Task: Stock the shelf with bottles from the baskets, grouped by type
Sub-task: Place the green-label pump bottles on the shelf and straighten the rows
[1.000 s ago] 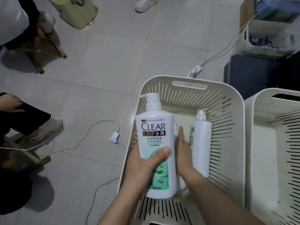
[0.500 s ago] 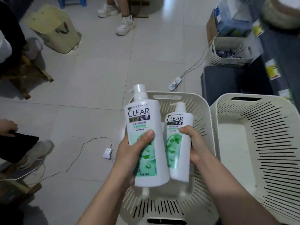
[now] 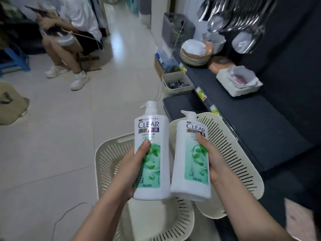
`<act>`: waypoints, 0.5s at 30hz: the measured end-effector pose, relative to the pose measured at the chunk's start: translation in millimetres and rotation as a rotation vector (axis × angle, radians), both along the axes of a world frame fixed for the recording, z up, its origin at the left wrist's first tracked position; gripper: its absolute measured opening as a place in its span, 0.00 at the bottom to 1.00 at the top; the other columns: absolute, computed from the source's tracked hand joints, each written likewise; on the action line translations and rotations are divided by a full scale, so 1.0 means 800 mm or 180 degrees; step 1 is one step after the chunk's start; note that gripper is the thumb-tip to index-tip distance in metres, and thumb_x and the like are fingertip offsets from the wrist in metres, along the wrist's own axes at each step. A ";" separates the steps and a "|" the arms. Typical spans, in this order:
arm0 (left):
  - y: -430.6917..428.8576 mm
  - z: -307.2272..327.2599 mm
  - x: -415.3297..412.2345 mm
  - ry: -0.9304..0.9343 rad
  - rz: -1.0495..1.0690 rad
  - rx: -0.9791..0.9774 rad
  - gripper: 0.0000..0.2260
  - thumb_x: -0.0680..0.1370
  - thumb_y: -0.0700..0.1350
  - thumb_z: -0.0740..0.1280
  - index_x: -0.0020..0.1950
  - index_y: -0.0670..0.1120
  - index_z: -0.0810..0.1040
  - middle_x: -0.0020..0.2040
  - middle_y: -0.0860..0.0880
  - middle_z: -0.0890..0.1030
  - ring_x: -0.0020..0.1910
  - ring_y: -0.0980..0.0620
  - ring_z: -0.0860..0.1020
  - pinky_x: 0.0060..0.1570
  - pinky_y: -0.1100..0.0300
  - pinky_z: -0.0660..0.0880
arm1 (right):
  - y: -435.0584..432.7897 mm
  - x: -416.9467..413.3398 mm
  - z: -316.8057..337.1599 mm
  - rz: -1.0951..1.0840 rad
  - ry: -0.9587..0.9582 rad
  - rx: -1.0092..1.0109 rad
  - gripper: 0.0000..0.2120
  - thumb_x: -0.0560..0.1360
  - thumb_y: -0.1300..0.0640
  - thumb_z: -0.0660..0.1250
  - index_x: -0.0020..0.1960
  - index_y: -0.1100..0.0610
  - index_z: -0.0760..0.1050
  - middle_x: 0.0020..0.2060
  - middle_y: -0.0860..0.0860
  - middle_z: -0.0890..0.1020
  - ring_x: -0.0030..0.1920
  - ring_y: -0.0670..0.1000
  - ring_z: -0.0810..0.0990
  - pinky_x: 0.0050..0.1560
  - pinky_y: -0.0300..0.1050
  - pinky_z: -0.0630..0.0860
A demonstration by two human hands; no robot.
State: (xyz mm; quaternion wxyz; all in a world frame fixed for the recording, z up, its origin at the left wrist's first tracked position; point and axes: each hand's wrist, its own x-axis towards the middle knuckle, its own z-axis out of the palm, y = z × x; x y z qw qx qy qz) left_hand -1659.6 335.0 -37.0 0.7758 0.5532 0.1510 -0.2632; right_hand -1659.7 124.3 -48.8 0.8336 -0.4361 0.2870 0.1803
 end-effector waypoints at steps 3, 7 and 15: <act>-0.028 0.020 0.002 -0.0073 -0.0328 -0.0091 0.20 0.71 0.54 0.66 0.57 0.42 0.78 0.49 0.39 0.85 0.42 0.42 0.84 0.41 0.51 0.81 | -0.029 -0.018 0.028 -0.0114 -0.0190 -0.0208 0.24 0.48 0.55 0.85 0.41 0.60 0.83 0.38 0.59 0.86 0.33 0.57 0.85 0.35 0.50 0.83; -0.070 0.047 -0.006 -0.0201 -0.0723 -0.0119 0.21 0.72 0.54 0.65 0.60 0.42 0.77 0.50 0.39 0.85 0.46 0.40 0.84 0.43 0.48 0.81 | -0.070 -0.055 0.065 -0.0465 -0.0478 -0.0468 0.16 0.60 0.59 0.80 0.46 0.59 0.83 0.40 0.59 0.86 0.36 0.56 0.85 0.39 0.49 0.83; -0.167 0.097 -0.082 -0.0536 -0.1329 -0.0200 0.22 0.73 0.51 0.64 0.62 0.40 0.76 0.51 0.37 0.84 0.44 0.41 0.84 0.41 0.49 0.82 | -0.142 -0.185 0.122 -0.1292 -0.0786 -0.0795 0.29 0.61 0.58 0.74 0.61 0.67 0.76 0.43 0.61 0.85 0.36 0.56 0.85 0.35 0.47 0.82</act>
